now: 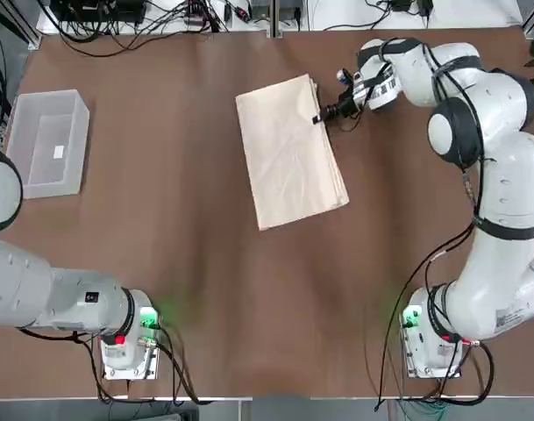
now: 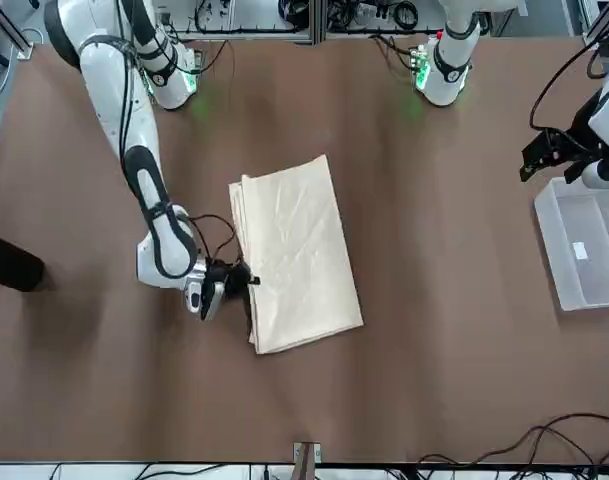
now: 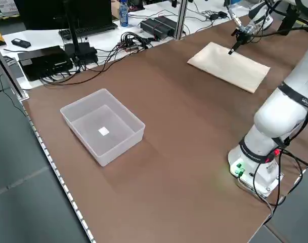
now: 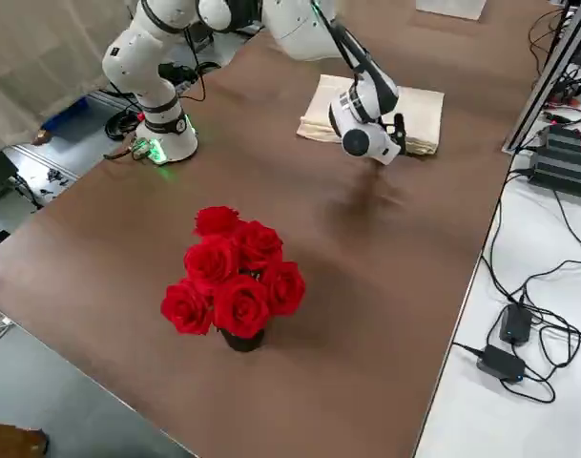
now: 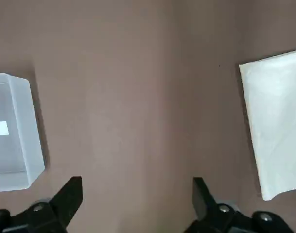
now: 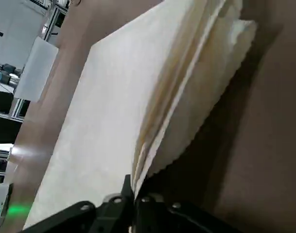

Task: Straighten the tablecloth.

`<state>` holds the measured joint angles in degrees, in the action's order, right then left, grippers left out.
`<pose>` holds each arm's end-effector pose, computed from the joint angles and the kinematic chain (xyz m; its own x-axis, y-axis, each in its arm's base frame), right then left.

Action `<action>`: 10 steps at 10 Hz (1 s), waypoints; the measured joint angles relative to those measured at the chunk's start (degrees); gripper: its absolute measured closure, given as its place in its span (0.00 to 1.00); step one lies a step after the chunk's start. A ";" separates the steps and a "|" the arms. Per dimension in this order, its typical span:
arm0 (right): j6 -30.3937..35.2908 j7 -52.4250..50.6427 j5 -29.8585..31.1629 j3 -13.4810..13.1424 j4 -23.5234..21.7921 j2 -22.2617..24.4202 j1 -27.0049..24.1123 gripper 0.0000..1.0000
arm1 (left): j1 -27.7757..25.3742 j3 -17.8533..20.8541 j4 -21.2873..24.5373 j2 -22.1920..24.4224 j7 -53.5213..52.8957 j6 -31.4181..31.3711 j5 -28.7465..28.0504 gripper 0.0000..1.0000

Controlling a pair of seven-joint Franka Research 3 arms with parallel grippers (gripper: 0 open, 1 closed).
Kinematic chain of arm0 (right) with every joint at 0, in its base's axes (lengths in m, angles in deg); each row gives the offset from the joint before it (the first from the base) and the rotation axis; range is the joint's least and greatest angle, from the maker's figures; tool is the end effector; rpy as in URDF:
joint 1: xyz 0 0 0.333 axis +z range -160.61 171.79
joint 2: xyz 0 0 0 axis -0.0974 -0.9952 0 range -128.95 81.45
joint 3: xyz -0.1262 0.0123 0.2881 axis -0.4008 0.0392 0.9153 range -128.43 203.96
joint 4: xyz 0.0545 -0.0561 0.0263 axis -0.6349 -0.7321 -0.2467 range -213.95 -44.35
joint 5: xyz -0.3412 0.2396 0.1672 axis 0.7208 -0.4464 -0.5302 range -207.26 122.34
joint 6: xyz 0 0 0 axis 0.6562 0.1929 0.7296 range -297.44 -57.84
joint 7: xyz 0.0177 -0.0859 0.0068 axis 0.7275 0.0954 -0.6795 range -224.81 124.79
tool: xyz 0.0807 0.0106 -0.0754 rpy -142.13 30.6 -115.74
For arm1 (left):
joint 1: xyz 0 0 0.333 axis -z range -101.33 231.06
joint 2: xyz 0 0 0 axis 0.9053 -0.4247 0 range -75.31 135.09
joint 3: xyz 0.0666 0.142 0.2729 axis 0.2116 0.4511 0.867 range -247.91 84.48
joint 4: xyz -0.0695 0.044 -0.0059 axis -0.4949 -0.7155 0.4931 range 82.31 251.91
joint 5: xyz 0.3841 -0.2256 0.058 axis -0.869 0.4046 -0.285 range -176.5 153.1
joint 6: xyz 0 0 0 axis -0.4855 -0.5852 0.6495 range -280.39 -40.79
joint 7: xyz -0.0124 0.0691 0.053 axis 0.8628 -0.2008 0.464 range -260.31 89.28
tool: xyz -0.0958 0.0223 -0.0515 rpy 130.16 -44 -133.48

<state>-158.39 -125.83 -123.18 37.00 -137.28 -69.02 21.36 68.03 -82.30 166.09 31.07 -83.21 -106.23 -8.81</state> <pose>0.6433 0.2121 0.0667 0.8789 0.2586 0.4007 0.4768 -0.4976 -0.7246 0.6054 -0.0454 0.6286 0.9995 -0.0248 0.0215 -0.0258 -0.9984 0.0511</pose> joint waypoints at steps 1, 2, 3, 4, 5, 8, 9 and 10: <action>0.30 -2.22 0.02 -0.06 -0.04 0.00 -1.83 0.96 | 0.00 0.00 0.00 -0.01 0.00 0.00 0.00 0.00; 0.62 -3.42 0.02 -0.06 -0.09 0.00 -3.02 0.96 | -0.02 0.01 0.00 -0.01 0.00 0.00 0.00 0.00; 0.54 -3.62 0.05 -0.09 -0.09 0.00 -3.63 0.96 | -0.09 0.02 0.00 -0.01 0.00 0.00 0.00 0.00; 0.46 -4.20 0.21 -0.14 -0.09 0.00 -4.45 0.96 | -0.14 0.06 0.00 -0.01 0.00 0.00 0.00 0.00; 0.44 -5.15 0.32 -0.23 -0.14 0.00 -5.79 0.96 | -0.16 0.08 0.00 -0.01 0.00 0.00 0.00 0.00; 3.55 -7.85 2.36 -0.47 -1.21 0.00 -12.43 0.96 | -0.19 0.10 0.00 -0.01 0.00 0.00 0.00 0.00; 5.66 -8.12 4.52 -0.48 -1.31 0.01 -14.85 0.96 | -0.19 0.11 0.00 -0.01 0.00 -0.01 0.00 0.00; 7.44 -8.24 7.26 -0.48 -1.19 0.06 -17.08 0.96 | -0.19 0.12 0.00 -0.01 0.00 -0.02 0.00 0.00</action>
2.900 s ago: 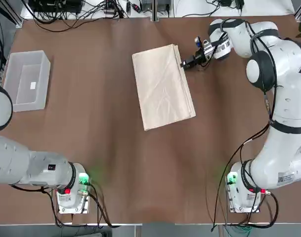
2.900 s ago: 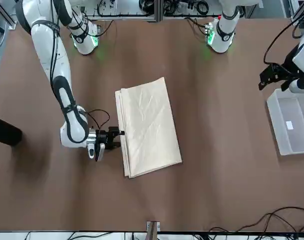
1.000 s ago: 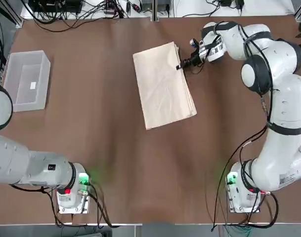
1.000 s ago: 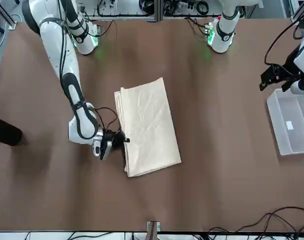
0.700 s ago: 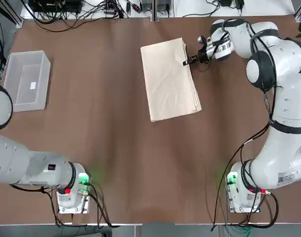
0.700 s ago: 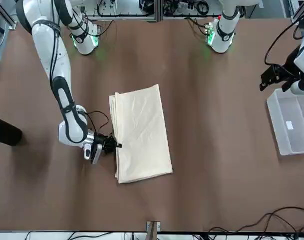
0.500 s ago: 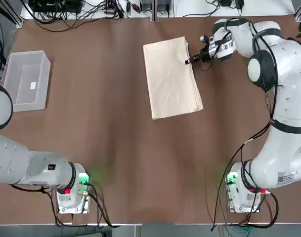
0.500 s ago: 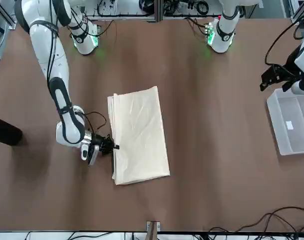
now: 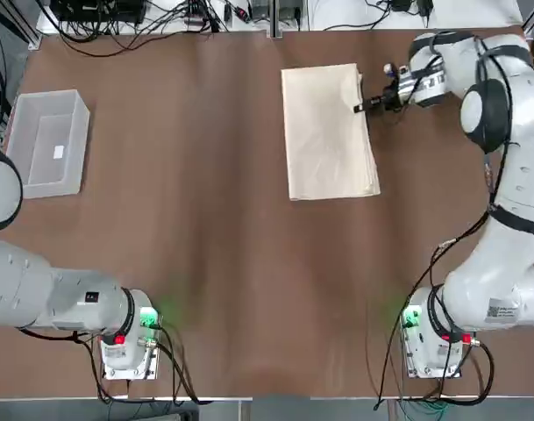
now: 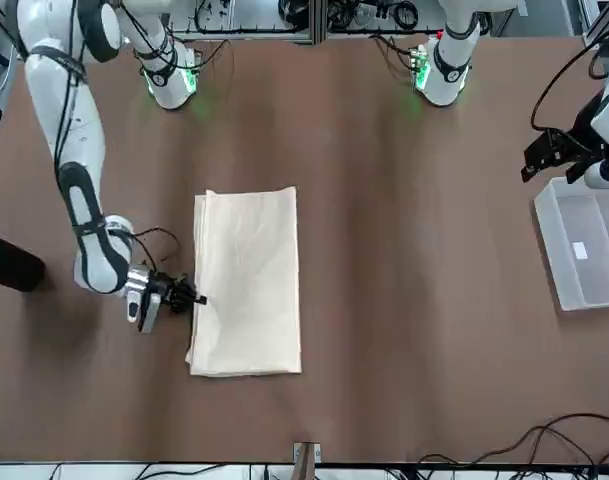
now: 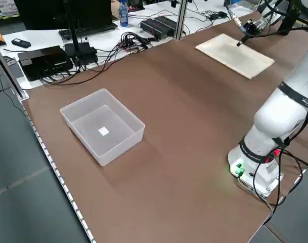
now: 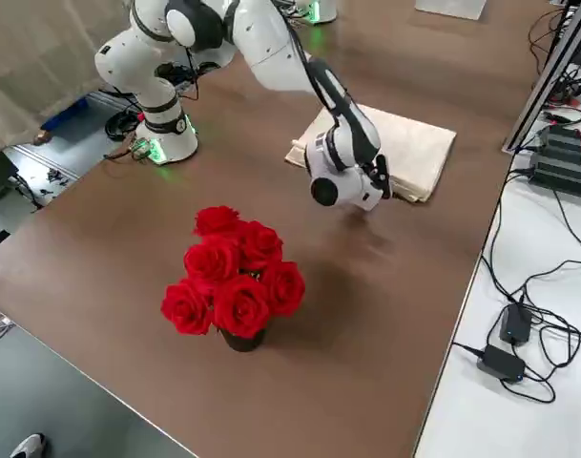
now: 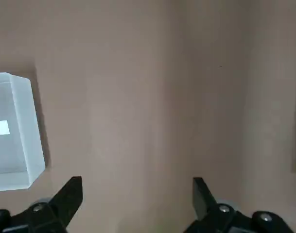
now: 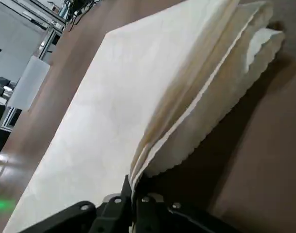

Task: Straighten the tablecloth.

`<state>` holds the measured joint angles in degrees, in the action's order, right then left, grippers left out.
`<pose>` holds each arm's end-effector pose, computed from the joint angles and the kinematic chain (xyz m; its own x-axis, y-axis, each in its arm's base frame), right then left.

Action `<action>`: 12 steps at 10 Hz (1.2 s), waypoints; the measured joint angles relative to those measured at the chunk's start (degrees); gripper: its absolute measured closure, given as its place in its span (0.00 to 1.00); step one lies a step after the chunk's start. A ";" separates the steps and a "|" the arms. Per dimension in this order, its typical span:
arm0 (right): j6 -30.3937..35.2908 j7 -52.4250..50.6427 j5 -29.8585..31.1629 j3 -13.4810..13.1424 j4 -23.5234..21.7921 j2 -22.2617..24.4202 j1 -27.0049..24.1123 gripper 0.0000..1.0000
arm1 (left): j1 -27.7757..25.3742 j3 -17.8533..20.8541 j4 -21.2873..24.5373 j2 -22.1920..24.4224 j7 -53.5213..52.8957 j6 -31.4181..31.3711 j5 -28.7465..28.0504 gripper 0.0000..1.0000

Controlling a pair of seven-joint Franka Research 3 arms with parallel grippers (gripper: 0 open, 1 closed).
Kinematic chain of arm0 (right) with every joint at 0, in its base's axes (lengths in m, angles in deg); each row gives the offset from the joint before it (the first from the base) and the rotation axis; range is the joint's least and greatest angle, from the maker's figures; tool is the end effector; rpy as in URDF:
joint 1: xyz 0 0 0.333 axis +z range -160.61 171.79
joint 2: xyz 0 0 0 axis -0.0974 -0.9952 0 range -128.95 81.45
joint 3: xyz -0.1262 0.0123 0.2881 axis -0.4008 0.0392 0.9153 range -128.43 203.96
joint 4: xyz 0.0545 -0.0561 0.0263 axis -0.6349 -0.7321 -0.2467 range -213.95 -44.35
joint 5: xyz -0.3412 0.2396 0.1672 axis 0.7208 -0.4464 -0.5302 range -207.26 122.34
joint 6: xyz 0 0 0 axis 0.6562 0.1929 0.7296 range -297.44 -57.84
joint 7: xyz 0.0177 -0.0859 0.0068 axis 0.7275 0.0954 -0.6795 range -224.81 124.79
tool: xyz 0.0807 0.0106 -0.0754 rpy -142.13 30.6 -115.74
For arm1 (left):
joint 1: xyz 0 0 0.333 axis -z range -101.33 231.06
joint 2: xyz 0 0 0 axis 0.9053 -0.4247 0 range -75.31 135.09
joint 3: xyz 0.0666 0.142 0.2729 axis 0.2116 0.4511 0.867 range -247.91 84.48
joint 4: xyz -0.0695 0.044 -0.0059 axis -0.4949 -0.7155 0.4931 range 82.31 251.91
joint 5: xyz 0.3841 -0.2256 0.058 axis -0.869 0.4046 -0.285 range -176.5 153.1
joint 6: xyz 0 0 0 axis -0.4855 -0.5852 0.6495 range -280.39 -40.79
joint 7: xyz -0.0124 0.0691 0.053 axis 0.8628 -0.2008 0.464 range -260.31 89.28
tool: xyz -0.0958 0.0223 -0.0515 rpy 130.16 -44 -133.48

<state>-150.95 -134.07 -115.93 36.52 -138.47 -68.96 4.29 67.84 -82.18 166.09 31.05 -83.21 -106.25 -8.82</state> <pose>0.6576 0.0245 0.0586 0.8619 0.2103 0.4615 0.4992 -0.5119 -0.6991 0.6057 -0.0421 0.6284 0.9996 -0.0193 0.0215 -0.0204 -0.9985 0.0509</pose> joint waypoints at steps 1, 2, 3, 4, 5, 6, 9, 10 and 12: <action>1.60 -0.03 2.09 0.00 0.19 0.10 -1.90 0.96 | 0.00 0.00 0.00 0.00 0.00 0.00 0.00 0.00; 3.03 -0.11 3.21 -0.01 0.25 0.17 -3.44 0.96 | 0.00 0.00 0.00 0.00 0.00 0.00 -0.06 0.00; 3.55 -0.28 4.05 -0.02 0.25 0.18 -4.59 0.96 | 0.00 0.00 0.00 0.00 0.00 0.00 -0.07 0.00; 3.62 -0.35 4.88 -0.02 0.25 0.19 -5.69 0.96 | 0.00 0.00 0.00 0.00 0.00 0.00 -0.07 0.00; 4.04 -0.46 5.52 -0.02 0.27 0.19 -6.91 0.96 | 0.00 0.00 0.00 0.00 0.00 0.00 -0.08 0.00; 4.62 -0.60 6.17 -0.02 0.32 0.21 -8.19 0.96 | 0.00 0.01 0.00 0.00 0.00 0.00 -0.08 0.00; 5.28 -0.65 6.50 0.09 0.59 0.22 -9.45 0.83 | 0.00 0.03 0.00 0.00 0.00 0.00 -0.09 0.00; 5.29 -0.57 6.84 0.20 0.98 0.25 -9.37 0.69 | 0.00 0.03 0.00 0.00 0.00 0.00 -0.09 0.00; 5.28 0.79 9.89 0.26 2.73 0.46 -9.36 0.34 | 0.00 0.03 0.00 0.00 0.00 0.00 -0.09 0.00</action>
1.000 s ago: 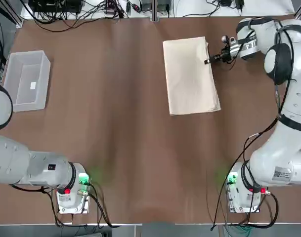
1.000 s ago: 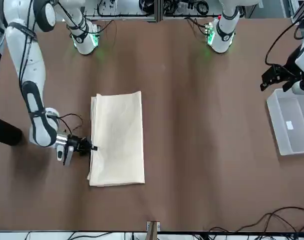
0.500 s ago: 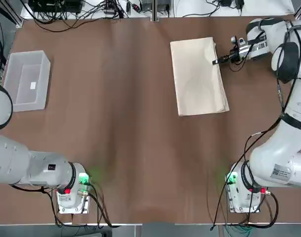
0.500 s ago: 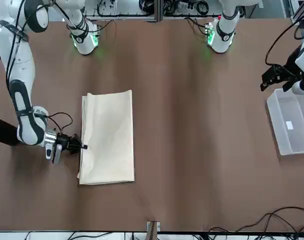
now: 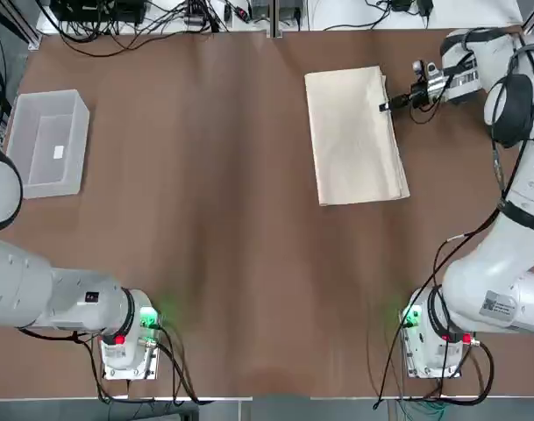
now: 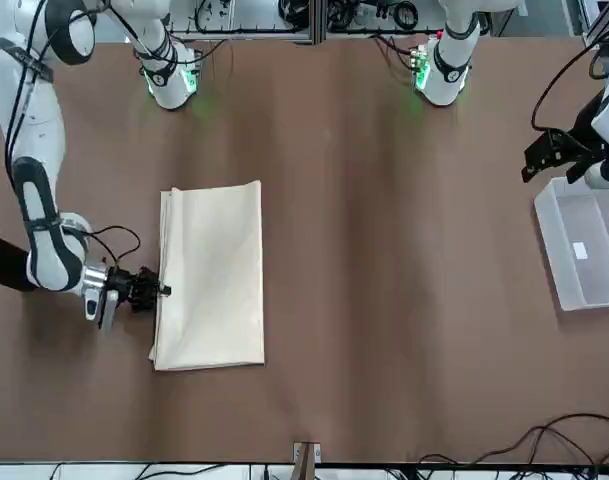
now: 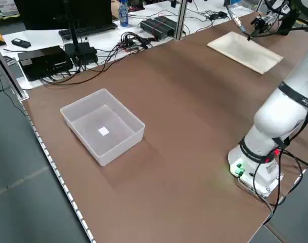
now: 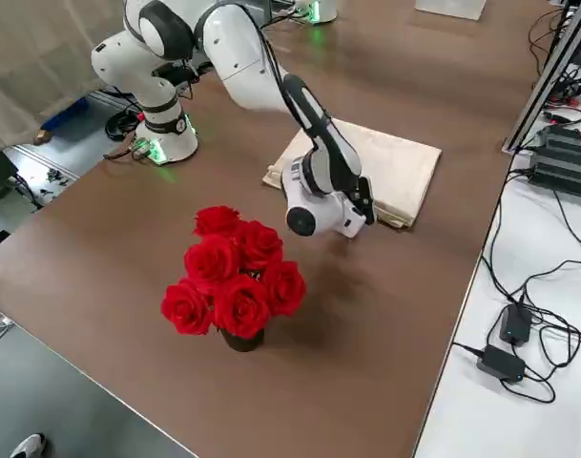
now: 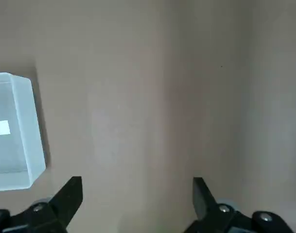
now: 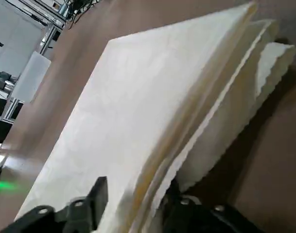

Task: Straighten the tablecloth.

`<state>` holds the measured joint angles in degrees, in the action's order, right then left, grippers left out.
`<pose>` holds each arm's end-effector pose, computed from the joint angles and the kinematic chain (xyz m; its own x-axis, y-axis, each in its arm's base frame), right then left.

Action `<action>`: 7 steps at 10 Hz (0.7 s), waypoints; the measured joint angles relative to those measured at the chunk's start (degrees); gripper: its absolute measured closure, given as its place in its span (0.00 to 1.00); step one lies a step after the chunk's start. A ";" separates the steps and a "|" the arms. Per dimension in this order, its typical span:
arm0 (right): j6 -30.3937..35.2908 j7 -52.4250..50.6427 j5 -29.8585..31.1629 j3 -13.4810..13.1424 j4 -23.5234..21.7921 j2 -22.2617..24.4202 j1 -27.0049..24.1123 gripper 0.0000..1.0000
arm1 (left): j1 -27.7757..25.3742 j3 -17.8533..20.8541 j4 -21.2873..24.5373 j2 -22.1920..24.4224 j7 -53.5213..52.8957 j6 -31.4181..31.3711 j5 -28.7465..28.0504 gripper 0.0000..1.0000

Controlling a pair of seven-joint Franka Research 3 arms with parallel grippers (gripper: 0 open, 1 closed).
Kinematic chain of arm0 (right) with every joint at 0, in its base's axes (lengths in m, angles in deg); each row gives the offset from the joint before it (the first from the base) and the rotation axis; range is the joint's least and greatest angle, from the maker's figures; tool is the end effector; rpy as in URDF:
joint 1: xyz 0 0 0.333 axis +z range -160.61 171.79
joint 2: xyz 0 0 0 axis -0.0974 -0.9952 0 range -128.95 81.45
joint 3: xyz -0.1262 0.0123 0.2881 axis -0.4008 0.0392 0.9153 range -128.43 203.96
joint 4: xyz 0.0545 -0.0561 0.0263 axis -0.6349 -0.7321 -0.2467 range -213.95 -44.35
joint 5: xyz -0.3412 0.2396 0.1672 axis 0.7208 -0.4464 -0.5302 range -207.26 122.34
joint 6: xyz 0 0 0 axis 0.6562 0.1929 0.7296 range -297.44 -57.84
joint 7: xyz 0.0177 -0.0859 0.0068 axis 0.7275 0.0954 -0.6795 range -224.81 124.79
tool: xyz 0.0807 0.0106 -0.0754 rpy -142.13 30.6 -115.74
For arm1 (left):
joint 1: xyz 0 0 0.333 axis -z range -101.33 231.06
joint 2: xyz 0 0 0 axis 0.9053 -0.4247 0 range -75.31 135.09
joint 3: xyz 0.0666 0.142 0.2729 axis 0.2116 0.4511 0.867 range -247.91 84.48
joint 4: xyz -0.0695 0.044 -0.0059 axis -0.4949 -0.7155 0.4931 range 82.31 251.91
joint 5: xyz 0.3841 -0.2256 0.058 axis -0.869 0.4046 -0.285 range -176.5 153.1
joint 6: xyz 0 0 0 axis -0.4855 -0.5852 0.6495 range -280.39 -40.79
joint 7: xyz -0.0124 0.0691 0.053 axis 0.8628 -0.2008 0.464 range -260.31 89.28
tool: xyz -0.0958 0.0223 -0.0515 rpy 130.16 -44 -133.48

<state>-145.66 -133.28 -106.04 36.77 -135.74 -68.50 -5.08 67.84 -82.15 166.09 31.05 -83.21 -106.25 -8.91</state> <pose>0.6621 -0.0745 0.0784 0.8549 0.2424 0.4587 0.5137 -0.5199 -0.6825 0.6058 -0.0416 0.6284 0.9996 -0.0188 0.0216 -0.0199 -0.9986 0.0494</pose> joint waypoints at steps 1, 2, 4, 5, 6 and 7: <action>0.00 2.31 3.30 0.00 1.20 0.44 0.00 0.20 | 0.00 0.00 0.00 0.00 0.00 0.00 0.00 0.00; 0.01 5.29 6.91 0.02 2.45 1.29 0.00 0.04 | 0.00 0.01 0.00 0.00 0.00 -0.02 0.00 0.00; 0.35 9.54 11.47 0.09 3.36 4.37 0.03 0.00 | -0.01 0.01 -0.01 0.00 0.00 -0.03 0.00 0.00; 1.08 11.69 13.11 0.11 2.94 5.86 0.07 0.00 | -0.01 0.01 0.00 0.00 0.00 -0.04 0.00 0.00; 1.33 13.09 13.74 0.12 1.58 6.52 0.08 0.00 | -0.01 0.02 0.00 0.00 0.00 -0.04 0.00 0.00; 1.16 13.22 13.82 0.12 -0.04 6.51 0.09 0.00 | -0.02 0.02 -0.01 0.00 0.00 -0.04 0.00 0.00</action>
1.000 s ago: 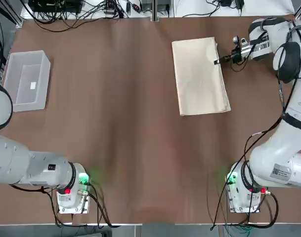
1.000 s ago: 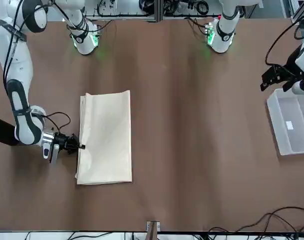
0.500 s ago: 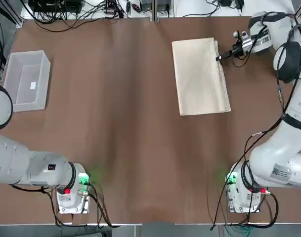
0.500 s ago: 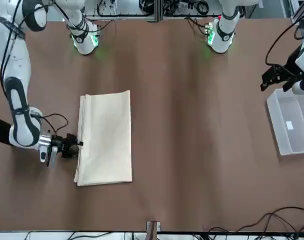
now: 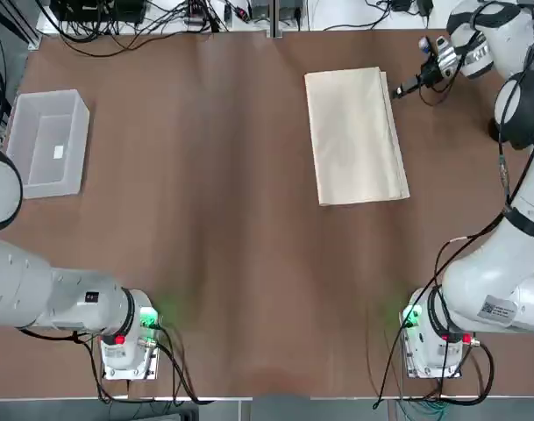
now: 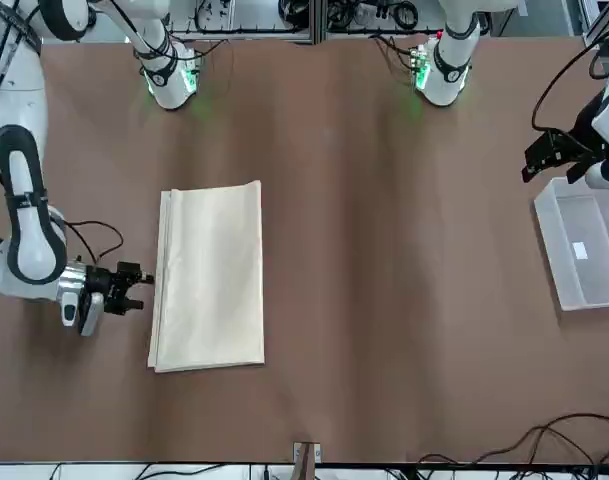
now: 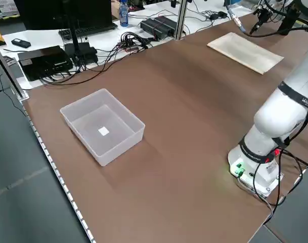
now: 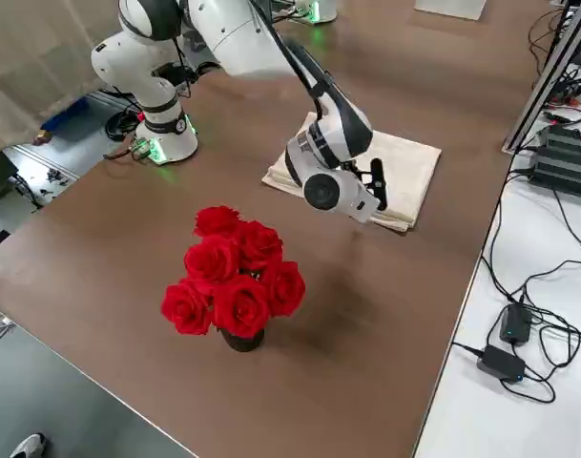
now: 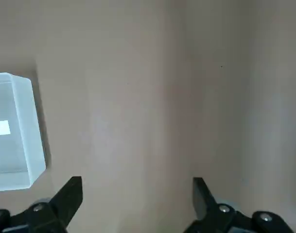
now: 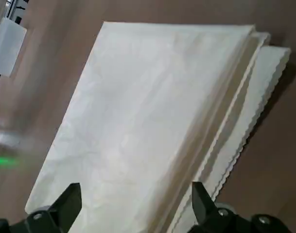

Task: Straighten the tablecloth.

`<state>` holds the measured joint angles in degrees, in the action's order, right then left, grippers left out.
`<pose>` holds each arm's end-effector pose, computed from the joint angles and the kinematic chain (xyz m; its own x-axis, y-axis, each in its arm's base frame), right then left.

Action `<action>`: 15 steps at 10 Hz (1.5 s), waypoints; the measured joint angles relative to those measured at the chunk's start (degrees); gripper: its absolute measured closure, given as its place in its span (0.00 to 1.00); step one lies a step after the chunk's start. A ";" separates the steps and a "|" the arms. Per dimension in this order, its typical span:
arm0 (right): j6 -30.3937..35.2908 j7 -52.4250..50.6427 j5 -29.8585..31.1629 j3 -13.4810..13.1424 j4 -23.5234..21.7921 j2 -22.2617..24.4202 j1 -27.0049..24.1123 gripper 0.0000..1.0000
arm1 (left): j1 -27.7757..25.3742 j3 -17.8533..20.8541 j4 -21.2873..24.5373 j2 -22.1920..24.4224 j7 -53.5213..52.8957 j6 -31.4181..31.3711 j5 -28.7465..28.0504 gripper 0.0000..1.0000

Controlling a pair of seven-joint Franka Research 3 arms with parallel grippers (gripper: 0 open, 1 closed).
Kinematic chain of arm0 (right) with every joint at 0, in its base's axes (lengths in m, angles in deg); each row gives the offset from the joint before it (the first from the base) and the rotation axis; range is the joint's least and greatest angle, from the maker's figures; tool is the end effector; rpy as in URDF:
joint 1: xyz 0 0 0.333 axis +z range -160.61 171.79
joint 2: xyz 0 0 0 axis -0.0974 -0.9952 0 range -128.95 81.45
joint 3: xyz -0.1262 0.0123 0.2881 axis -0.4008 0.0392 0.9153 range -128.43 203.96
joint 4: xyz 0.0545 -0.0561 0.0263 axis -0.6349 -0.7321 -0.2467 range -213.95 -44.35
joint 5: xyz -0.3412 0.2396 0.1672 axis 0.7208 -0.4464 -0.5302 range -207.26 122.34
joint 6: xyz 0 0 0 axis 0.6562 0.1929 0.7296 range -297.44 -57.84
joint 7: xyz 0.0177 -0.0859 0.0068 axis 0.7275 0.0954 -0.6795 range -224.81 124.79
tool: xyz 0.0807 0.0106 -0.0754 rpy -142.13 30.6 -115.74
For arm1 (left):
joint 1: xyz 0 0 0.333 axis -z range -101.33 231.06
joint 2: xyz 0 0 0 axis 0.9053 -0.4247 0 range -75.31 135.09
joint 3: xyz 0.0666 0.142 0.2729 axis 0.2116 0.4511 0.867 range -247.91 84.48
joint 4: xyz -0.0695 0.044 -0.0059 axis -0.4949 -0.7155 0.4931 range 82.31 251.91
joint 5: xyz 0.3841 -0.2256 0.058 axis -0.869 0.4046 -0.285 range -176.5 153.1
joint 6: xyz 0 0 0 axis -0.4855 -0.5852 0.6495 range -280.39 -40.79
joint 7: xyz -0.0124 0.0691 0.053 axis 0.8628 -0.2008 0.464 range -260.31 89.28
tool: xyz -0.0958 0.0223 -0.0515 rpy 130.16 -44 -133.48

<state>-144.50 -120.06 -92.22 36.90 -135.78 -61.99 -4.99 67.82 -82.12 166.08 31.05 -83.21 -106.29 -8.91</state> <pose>0.6732 -0.0811 0.1457 0.8822 0.3475 0.3178 0.4695 -0.5969 -0.6506 0.6059 -0.0410 0.6286 0.9996 -0.0179 0.0224 -0.0190 -0.9986 0.0494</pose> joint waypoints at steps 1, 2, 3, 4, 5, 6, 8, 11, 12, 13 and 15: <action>-0.45 0.00 0.00 0.00 -1.11 -0.02 0.00 0.00 | 0.00 0.00 0.00 0.00 0.00 0.00 0.00 0.00; -1.12 0.07 0.00 0.00 -1.73 -0.01 0.00 0.00 | 0.00 0.00 0.00 0.00 0.00 0.00 0.00 0.00; -1.87 0.25 0.00 0.01 -2.44 -0.03 0.00 0.00 | 0.00 0.01 0.00 0.00 0.00 0.00 0.00 0.00; -2.38 0.40 0.00 0.06 -3.14 -0.05 0.01 0.02 | 0.00 0.01 0.00 0.00 0.00 0.00 0.00 0.00; -2.50 0.58 -0.12 0.24 -3.55 -0.08 0.11 0.03 | -0.01 0.01 0.00 0.00 0.00 0.00 0.00 0.00; -2.56 0.86 -0.61 0.47 -3.65 -0.13 0.51 0.06 | -0.01 0.01 0.00 0.00 0.00 0.00 0.00 0.00; -3.02 2.63 -0.88 0.58 -3.67 -0.25 2.11 0.08 | -0.01 0.02 0.00 0.00 0.00 -0.05 0.00 0.00; -4.27 4.58 -0.99 0.46 -3.71 -1.07 2.38 0.15 | -0.01 0.02 0.00 0.00 0.00 -0.12 0.00 0.00; -4.88 7.06 -1.02 0.39 -3.60 -1.10 2.29 0.15 | -0.01 0.02 0.00 0.00 0.00 -0.12 0.00 0.00; -5.13 9.64 -1.03 0.38 -3.32 -1.09 2.29 0.15 | -0.01 0.02 0.00 0.00 0.00 -0.12 0.00 0.00; -5.28 12.07 -1.03 0.36 -3.28 -1.10 2.28 0.16 | -0.01 0.02 0.00 0.00 0.00 -0.12 0.00 0.00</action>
<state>-149.78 -107.99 -93.25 37.26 -139.06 -63.09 -2.71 67.81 -82.11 166.08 31.05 -83.21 -106.41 -8.91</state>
